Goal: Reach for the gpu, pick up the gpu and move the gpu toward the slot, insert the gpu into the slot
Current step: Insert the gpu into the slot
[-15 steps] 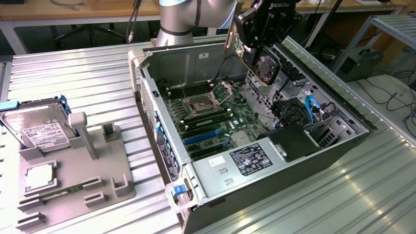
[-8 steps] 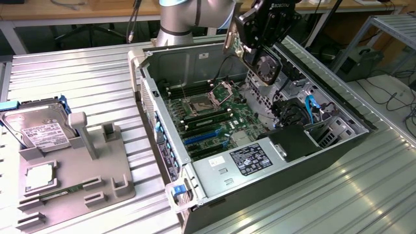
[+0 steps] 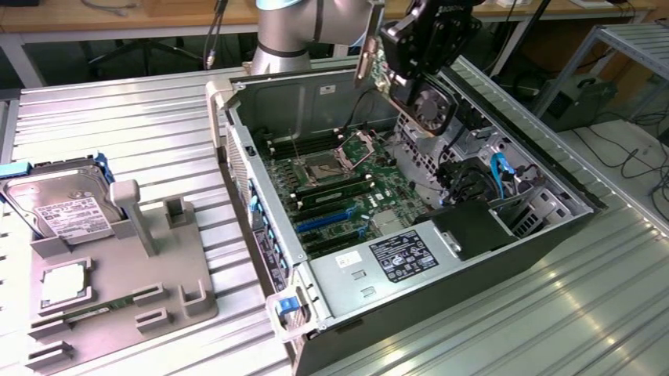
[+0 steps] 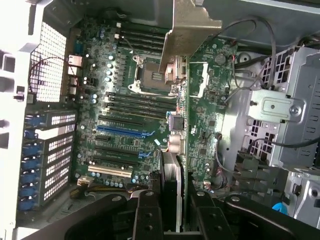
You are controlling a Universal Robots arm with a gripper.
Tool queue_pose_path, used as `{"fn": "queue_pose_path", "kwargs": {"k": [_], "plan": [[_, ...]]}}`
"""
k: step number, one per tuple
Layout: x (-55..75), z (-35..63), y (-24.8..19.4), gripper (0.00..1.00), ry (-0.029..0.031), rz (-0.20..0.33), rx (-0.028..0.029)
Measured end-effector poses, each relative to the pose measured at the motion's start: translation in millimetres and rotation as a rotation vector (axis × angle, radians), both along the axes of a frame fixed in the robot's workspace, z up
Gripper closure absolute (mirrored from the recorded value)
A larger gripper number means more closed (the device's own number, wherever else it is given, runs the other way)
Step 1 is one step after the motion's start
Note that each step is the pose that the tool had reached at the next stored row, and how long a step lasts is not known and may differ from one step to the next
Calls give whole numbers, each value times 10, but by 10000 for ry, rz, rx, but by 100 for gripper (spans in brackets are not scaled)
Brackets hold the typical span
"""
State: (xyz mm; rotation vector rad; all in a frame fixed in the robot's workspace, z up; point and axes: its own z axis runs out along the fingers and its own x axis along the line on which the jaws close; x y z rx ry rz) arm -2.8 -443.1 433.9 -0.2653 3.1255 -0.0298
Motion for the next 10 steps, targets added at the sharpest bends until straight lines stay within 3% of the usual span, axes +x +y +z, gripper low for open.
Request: {"fn": "queue_pose_path", "kwargs": {"k": [10], "plan": [[0,0,-1,72,0,1026,0]]}}
